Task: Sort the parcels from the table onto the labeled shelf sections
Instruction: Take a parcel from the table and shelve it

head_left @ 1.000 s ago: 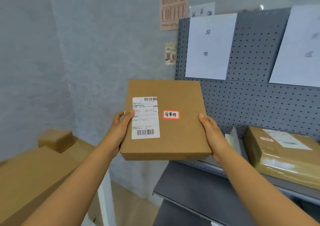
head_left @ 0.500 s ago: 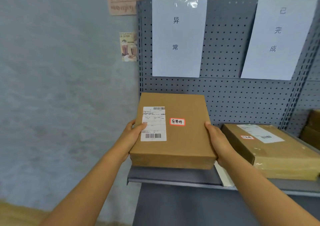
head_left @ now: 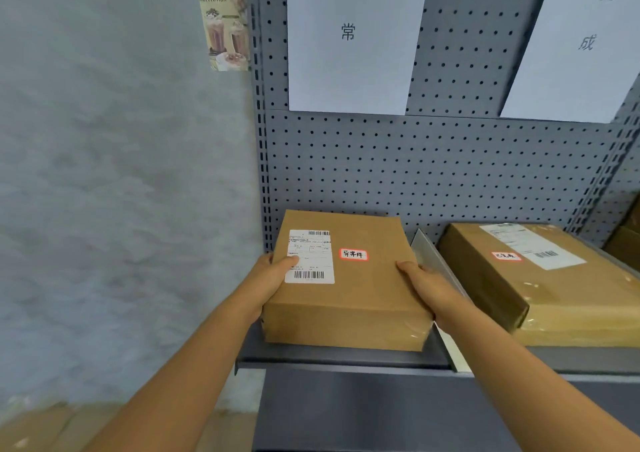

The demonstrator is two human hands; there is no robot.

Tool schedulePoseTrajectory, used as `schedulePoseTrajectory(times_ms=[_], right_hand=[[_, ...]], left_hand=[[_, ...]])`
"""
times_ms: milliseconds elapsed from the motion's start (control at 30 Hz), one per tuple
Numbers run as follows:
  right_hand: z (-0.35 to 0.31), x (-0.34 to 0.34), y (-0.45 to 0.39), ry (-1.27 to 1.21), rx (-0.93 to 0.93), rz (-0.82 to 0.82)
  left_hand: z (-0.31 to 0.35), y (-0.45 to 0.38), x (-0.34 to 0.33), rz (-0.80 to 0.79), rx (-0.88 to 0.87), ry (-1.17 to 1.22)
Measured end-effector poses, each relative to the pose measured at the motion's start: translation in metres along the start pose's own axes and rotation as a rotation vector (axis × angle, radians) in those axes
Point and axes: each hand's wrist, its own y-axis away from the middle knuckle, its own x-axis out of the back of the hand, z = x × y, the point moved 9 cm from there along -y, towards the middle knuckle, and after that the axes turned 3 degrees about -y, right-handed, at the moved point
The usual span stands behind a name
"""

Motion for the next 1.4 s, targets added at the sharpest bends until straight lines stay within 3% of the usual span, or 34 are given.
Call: schedulePoseTrajectory(times_ms=[500, 567, 633, 700, 833, 967, 1033, 1200, 1400], right_hand=[[-0.003, -0.004, -0.041, 0.097, -0.005, -0.043], [-0.019, 0.002, -0.037, 0.308, 0.102, 0.058], [-0.050, 0.002, -0.028, 0.633, 0.292, 0.200], [-0.086, -0.019, -0.009, 0.827, 0.519, 0.243], [-0.133, -0.106, 0.039, 0.844, 0.873, -0.024], [-0.145, -0.199, 0.097, 0.820, 1.127, -0.284], [-0.141, -0.239, 0.122, 0.840, 1.223, -0.394], [-0.107, -0.324, 0.193, 0.845, 1.378, -0.645], [-0.054, -0.392, 0.289, 0.842, 1.472, -0.878]], left_hand=[[-0.003, -0.028, -0.003, 0.018, 0.057, -0.048], [0.001, -0.027, 0.001, 0.054, 0.035, -0.193], [0.012, -0.025, 0.014, 0.170, -0.038, -0.334], [0.026, -0.015, 0.033, 0.307, -0.113, -0.362], [0.039, 0.027, 0.083, 0.456, -0.244, -0.484], [0.043, 0.107, 0.143, 0.649, -0.367, -0.792], [0.035, 0.154, 0.167, 0.763, -0.343, -1.000], [-0.022, 0.273, 0.217, 0.918, -0.011, -1.295], [-0.100, 0.426, 0.252, 1.024, 0.379, -1.313]])
